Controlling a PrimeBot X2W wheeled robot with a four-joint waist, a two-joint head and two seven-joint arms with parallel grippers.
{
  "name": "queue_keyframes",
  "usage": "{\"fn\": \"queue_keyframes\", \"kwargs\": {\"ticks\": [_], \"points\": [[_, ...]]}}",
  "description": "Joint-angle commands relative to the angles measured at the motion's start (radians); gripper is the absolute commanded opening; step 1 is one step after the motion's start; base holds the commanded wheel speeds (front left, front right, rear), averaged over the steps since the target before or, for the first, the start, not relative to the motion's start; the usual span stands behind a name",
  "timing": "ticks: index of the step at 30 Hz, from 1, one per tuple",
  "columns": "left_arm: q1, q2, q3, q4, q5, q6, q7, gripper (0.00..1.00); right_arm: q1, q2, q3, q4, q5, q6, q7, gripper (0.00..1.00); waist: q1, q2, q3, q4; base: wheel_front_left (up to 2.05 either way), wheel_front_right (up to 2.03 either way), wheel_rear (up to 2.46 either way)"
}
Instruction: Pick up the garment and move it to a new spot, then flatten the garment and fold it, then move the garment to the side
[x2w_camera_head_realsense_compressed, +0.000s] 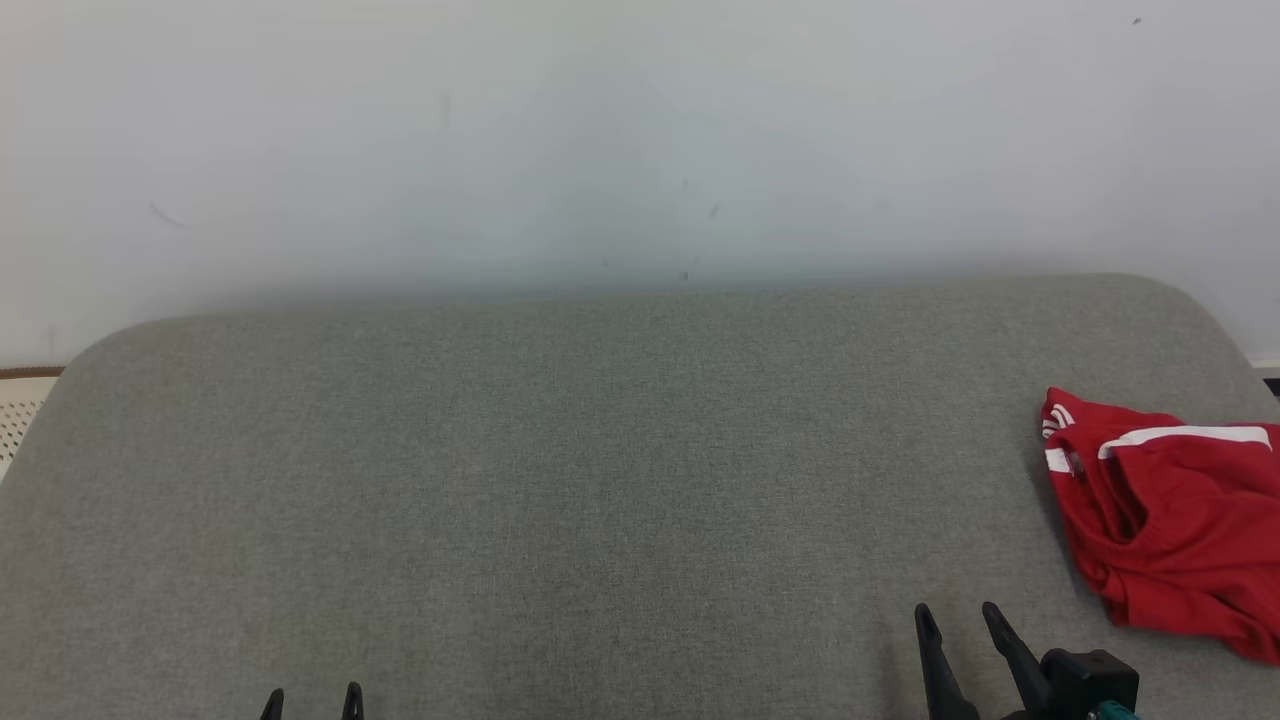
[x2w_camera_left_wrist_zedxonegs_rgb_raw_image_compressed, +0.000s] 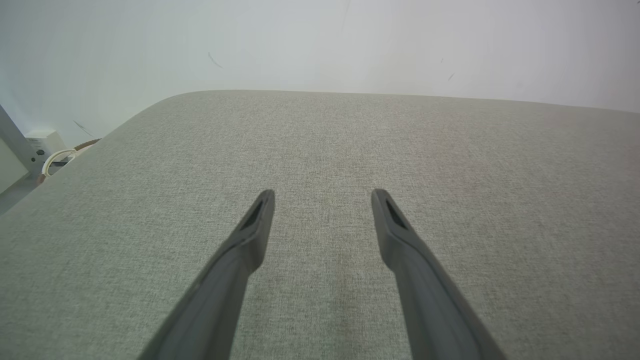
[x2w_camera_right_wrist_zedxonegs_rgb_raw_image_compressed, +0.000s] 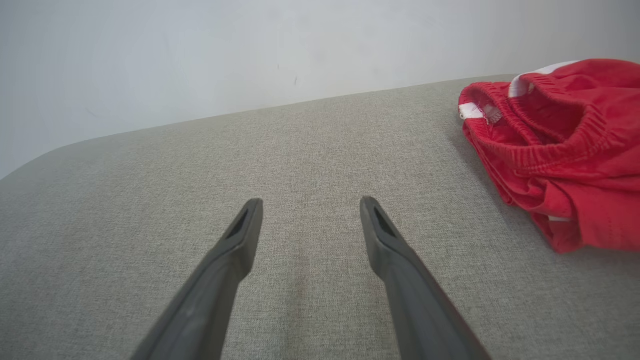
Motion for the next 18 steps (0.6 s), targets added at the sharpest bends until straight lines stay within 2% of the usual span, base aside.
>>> {"fn": "queue_keyframes", "kwargs": {"ticks": [1, 13, 18], "points": [[0.021, 0.000, 0.001, -0.003, 0.001, -0.005, 0.000, 1.00, 0.013, -0.006, 0.007, -0.005, 0.008, 0.000, 0.000, 1.00, 0.0000, 0.0000, 0.000, 0.000, 0.00, 0.00, 0.00], [0.023, 0.000, 0.000, -0.009, -0.004, -0.012, 0.000, 1.00, 0.009, -0.017, 0.027, -0.008, 0.031, 0.000, 0.000, 1.00, 0.0000, 0.0000, -0.003, -0.004, 0.00, 0.00, 0.00], [0.022, 0.000, 0.000, -0.013, -0.023, -0.030, 0.000, 1.00, 0.008, -0.015, 0.025, -0.009, 0.025, 0.000, 0.000, 1.00, 0.0000, 0.0000, -0.001, -0.004, 0.00, 0.00, 0.00]]}}
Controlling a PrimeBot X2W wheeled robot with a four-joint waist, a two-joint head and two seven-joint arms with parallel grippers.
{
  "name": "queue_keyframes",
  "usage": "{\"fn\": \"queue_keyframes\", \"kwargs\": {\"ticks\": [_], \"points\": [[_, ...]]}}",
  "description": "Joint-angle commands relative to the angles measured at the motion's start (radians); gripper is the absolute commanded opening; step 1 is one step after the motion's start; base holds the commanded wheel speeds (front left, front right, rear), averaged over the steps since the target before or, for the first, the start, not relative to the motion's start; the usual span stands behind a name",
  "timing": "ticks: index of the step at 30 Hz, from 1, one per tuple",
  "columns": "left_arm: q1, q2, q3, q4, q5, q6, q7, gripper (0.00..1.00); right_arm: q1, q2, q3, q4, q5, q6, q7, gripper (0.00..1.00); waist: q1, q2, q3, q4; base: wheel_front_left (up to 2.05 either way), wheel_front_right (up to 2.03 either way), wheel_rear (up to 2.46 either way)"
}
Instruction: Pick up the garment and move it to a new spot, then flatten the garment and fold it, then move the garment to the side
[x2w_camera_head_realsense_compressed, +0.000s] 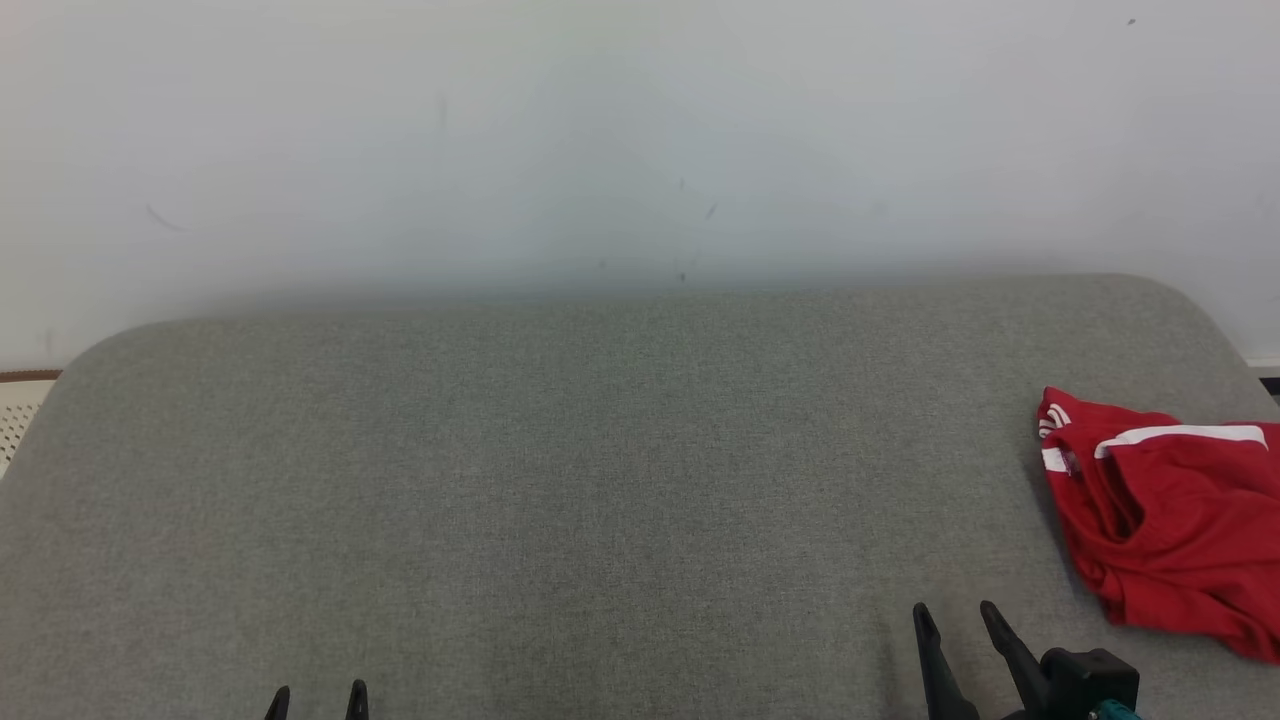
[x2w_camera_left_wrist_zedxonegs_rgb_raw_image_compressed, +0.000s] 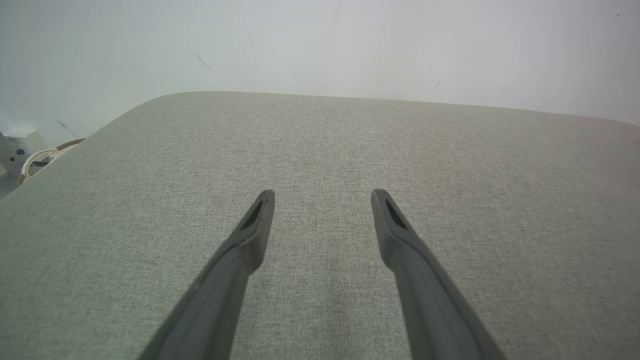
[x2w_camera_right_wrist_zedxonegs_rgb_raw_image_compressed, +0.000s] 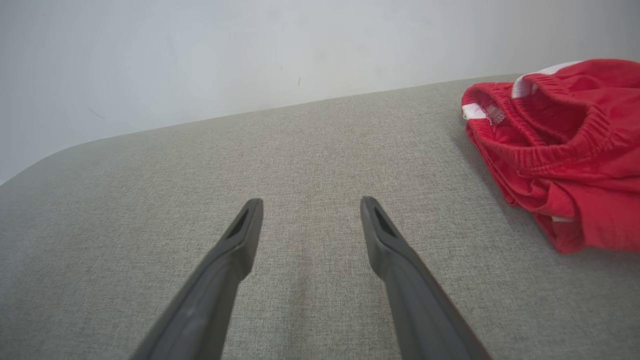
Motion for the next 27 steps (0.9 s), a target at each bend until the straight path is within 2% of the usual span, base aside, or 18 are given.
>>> {"fn": "queue_keyframes", "kwargs": {"ticks": [1, 9, 27], "points": [[0.018, 0.000, 0.004, -0.006, -0.008, -0.007, 0.000, 1.00, 0.008, -0.002, -0.002, -0.008, -0.003, 0.000, 0.000, 1.00, 0.0000, 0.0000, 0.001, 0.000, 0.00, 0.00, 0.00], [0.017, 0.000, 0.007, -0.008, -0.001, -0.008, 0.000, 1.00, 0.010, 0.004, -0.021, -0.014, -0.055, 0.000, 0.000, 1.00, 0.0000, 0.0000, 0.003, -0.001, 0.00, 0.00, 0.00], [0.010, 0.000, -0.002, 0.002, 0.008, 0.004, 0.000, 1.00, 0.005, 0.013, -0.012, -0.012, -0.077, 0.000, 0.000, 1.00, 0.0000, 0.0000, 0.008, -0.005, 0.00, 0.00, 0.00]]}}
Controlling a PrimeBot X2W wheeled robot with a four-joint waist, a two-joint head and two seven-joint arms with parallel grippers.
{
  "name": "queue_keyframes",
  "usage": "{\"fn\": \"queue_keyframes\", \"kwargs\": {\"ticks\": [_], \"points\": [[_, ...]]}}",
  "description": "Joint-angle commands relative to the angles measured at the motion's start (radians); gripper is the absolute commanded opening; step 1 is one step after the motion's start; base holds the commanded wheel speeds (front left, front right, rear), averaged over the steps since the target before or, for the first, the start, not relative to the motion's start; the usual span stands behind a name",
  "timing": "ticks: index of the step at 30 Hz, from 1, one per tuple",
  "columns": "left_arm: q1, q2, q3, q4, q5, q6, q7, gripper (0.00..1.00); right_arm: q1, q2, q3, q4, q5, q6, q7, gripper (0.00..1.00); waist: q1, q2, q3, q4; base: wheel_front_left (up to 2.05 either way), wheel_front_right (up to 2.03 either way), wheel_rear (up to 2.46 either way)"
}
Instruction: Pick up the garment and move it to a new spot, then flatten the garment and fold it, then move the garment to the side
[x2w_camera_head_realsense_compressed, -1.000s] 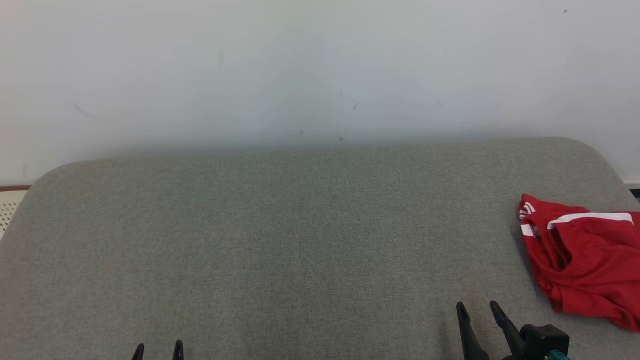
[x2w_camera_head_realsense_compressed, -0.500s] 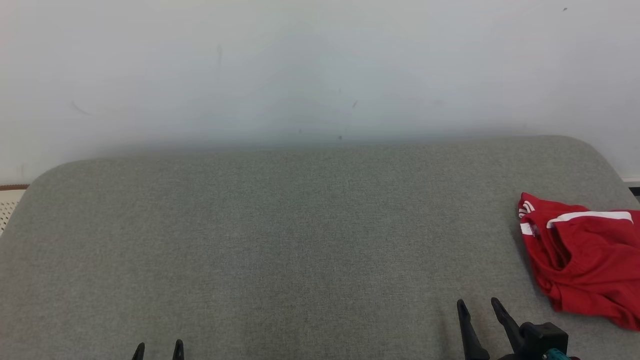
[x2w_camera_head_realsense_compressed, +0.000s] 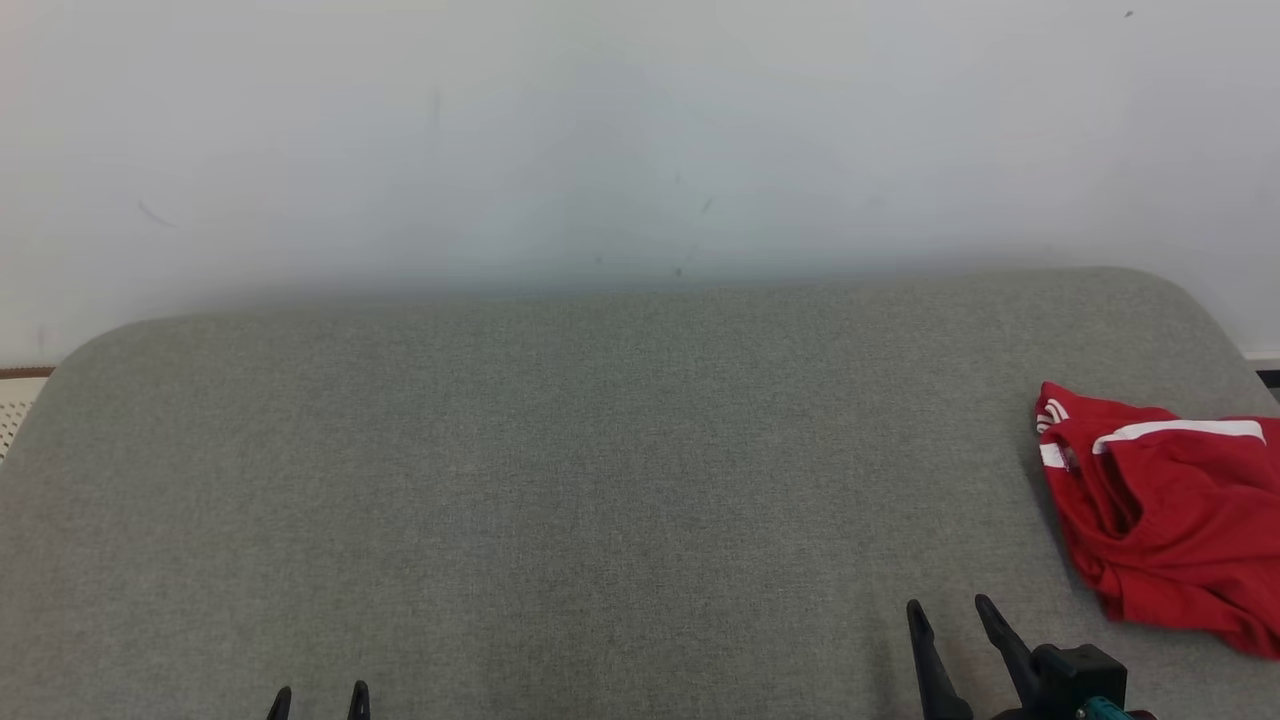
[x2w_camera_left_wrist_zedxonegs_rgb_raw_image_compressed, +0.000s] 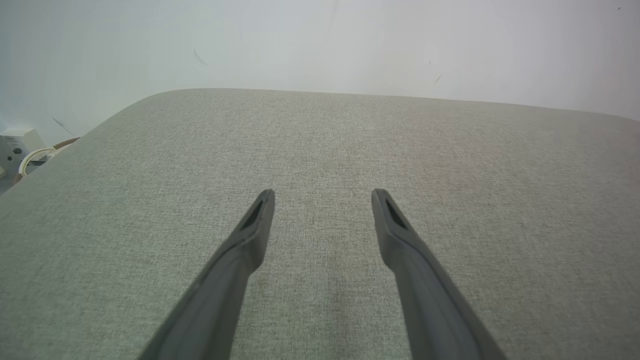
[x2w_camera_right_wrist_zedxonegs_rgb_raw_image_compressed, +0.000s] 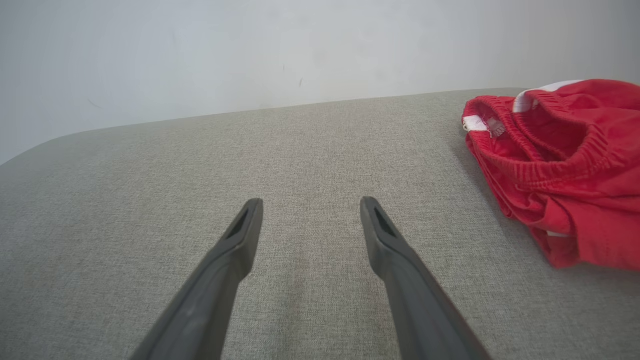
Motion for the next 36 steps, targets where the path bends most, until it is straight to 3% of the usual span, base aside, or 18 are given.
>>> {"fn": "queue_keyframes", "kwargs": {"ticks": [1, 10, 12, 36], "points": [[0.009, 0.001, 0.001, 0.002, 0.004, 0.003, 0.000, 1.00, 0.006, 0.002, 0.003, 0.003, -0.006, 0.000, 0.000, 1.00, 0.0000, 0.0000, 0.000, 0.001, 0.00, 0.00, 0.00], [0.006, 0.000, -0.004, 0.011, -0.001, 0.003, 0.000, 1.00, 0.003, -0.003, -0.004, 0.009, -0.012, 0.000, 0.000, 1.00, 0.0000, 0.0000, 0.003, 0.000, 0.00, 0.00, 0.00], [0.005, 0.003, 0.004, 0.007, -0.006, 0.003, 0.000, 1.00, -0.006, 0.001, 0.004, 0.008, -0.018, 0.001, 0.000, 1.00, 0.0000, 0.0000, 0.010, -0.081, 0.00, 0.00, 0.00], [-0.013, 0.001, -0.013, 0.015, -0.012, 0.017, 0.000, 1.00, -0.009, -0.022, 0.022, -0.031, -0.012, 0.000, 0.000, 1.00, 0.0000, 0.0000, 0.017, -0.089, 0.00, 0.00, 0.00]]}}
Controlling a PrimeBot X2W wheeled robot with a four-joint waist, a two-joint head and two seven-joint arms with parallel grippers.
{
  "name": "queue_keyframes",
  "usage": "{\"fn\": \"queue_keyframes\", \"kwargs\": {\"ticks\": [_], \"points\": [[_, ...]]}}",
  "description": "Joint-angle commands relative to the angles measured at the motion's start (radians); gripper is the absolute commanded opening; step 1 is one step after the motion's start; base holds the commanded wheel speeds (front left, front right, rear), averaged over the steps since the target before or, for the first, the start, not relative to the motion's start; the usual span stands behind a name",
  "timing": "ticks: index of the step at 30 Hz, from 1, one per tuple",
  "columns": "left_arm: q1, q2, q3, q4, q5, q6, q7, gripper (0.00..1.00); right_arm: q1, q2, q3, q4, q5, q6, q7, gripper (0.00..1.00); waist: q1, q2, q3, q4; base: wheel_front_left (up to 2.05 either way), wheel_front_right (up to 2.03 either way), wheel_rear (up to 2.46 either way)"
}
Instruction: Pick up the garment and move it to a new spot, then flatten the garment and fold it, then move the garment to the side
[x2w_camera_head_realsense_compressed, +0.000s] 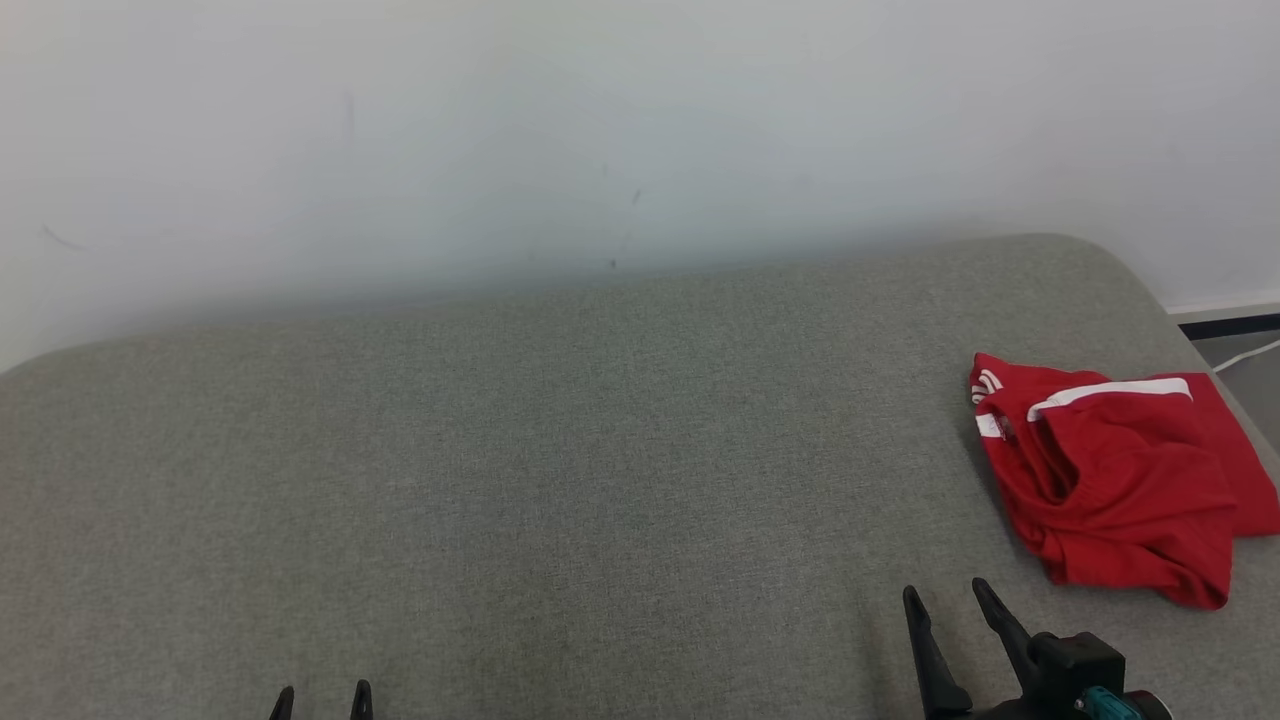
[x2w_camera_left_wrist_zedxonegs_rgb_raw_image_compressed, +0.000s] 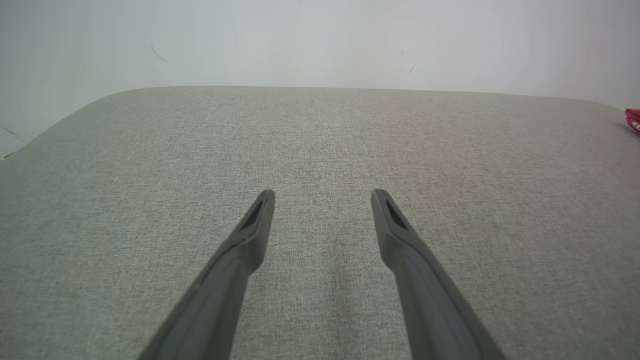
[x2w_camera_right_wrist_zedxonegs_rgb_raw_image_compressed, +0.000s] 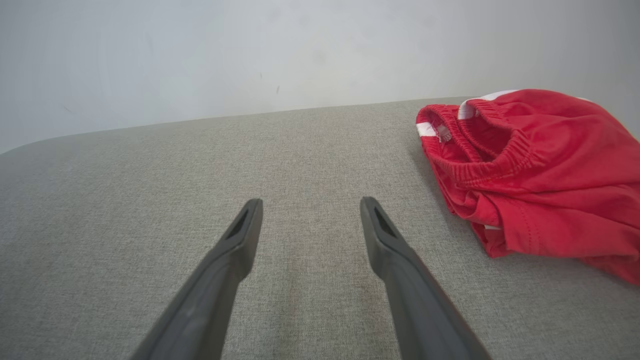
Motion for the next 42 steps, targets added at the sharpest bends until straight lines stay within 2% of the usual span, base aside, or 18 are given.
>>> {"fn": "queue_keyframes", "kwargs": {"ticks": [1, 15, 19, 20, 25, 42], "points": [[-0.005, 0.001, -0.001, 0.005, -0.003, 0.000, -0.001, 1.00, -0.002, -0.004, 0.003, -0.001, 0.003, -0.001, 0.000, 1.00, 0.0000, -0.0001, 0.000, 0.000, 0.00, 0.00, 0.00], [-0.004, 0.001, -0.001, 0.015, -0.007, -0.006, -0.001, 1.00, -0.001, -0.006, 0.010, 0.011, -0.001, -0.001, 0.000, 1.00, 0.0000, -0.0001, -0.007, 0.000, 0.00, 0.00, 0.00], [-0.003, 0.001, -0.003, 0.007, -0.022, -0.027, -0.001, 1.00, -0.002, -0.007, 0.013, 0.012, 0.000, -0.001, 0.000, 1.00, 0.0000, -0.0001, -0.007, 0.000, 0.00, 0.00, 0.00], [0.000, 0.000, -0.002, 0.007, -0.016, -0.027, 0.000, 0.00, 0.000, -0.002, 0.010, 0.012, 0.000, 0.000, 0.000, 0.00, 0.0000, -0.0001, -0.007, 0.000, 0.00, 0.00, 0.00], [0.002, -0.005, 0.006, 0.044, -0.032, -0.029, 0.012, 0.00, 0.026, 0.003, 0.009, 0.037, 0.017, 0.000, 0.004, 0.00, 0.0000, -0.0001, -0.006, 0.001, 0.00, 0.00, 0.00], [-0.027, -0.004, 0.024, 0.034, -0.350, -0.059, 0.087, 0.00, 0.009, 0.016, -0.062, 0.005, 0.330, 0.000, 0.077, 0.00, 0.0000, -0.0001, 0.000, 0.023, 0.00, 0.00, 0.00]]}}
